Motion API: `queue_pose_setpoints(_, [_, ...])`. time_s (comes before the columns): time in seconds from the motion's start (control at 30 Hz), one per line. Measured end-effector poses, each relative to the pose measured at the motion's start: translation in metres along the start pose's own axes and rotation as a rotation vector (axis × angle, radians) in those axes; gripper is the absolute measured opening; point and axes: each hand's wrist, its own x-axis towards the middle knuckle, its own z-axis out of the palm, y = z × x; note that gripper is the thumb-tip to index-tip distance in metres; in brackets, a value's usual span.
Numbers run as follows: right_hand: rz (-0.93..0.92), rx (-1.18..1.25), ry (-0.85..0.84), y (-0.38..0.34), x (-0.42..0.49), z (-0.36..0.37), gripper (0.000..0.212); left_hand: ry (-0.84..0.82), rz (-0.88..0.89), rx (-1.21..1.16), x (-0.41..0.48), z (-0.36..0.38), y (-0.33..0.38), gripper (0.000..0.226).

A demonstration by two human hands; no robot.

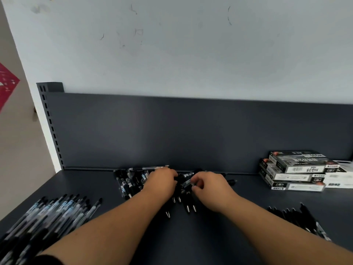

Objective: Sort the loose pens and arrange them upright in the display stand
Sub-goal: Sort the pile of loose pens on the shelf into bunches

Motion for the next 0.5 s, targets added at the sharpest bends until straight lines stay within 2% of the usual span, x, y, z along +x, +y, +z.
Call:
queue_pose_setpoints(0.07, [0.040, 0.059, -0.005, 0.003, 0.003, 0.000, 0.025, 0.009, -0.053, -0.053, 0.002, 0.000, -0.001, 0.022])
queue_pose_setpoints(0.17, [0.168, 0.246, 0.003, 0.003, 0.008, -0.003, 0.015, 0.130, -0.134, -0.195, -0.004, -0.009, -0.002, 0.020])
queue_pose_setpoints(0.27, [0.344, 0.697, -0.020, -0.003, 0.010, -0.009, 0.024, 0.207, -0.164, -0.396, -0.015, -0.022, 0.007, 0.020])
queue_pose_setpoints(0.37, [0.440, 0.971, -0.029, -0.006, 0.014, -0.018, 0.027, 0.101, -0.117, -0.503, -0.024, -0.024, 0.023, 0.016])
queue_pose_setpoints(0.5, [0.453, 1.079, -0.010, 0.004, 0.017, -0.028, 0.017, -0.068, -0.085, -0.658, -0.024, -0.024, 0.040, 0.011])
